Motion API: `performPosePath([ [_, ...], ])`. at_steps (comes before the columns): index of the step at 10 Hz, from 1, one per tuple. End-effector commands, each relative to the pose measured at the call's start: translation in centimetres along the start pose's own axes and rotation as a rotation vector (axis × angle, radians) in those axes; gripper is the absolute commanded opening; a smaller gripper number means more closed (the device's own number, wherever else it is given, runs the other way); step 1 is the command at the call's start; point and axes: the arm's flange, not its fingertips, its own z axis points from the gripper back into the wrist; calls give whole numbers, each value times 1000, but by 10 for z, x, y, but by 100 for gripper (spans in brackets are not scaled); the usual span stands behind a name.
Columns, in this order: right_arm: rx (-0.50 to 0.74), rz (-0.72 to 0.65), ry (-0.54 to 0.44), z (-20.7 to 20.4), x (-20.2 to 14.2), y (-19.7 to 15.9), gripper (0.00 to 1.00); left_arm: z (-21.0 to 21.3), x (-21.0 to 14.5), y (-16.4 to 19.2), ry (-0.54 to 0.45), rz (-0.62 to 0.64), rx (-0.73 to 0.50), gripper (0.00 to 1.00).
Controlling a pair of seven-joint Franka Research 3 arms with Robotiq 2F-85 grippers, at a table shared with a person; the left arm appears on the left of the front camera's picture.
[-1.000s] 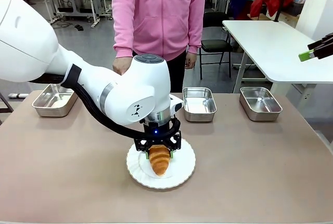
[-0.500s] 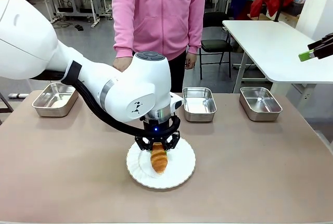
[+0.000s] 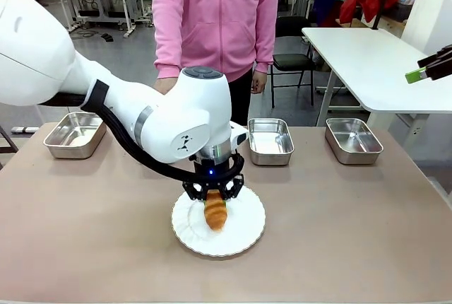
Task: Place the bread in the container.
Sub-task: Place the Butter Roll into the Airtight Container indicated by the human.
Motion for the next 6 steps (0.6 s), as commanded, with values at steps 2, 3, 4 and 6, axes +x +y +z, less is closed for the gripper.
performPosePath([
  [2,6,2,-25,-1,1,-1,100,75,30,48,-131,-10,-10,41],
  [3,6,2,-25,-1,1,-1,100,91,44,63,-134,-13,24,41],
  [4,6,2,-25,-1,1,-1,100,105,62,81,-135,-23,30,41],
  [6,6,2,-25,-1,1,-1,100,117,111,127,-134,-56,1,41],
])
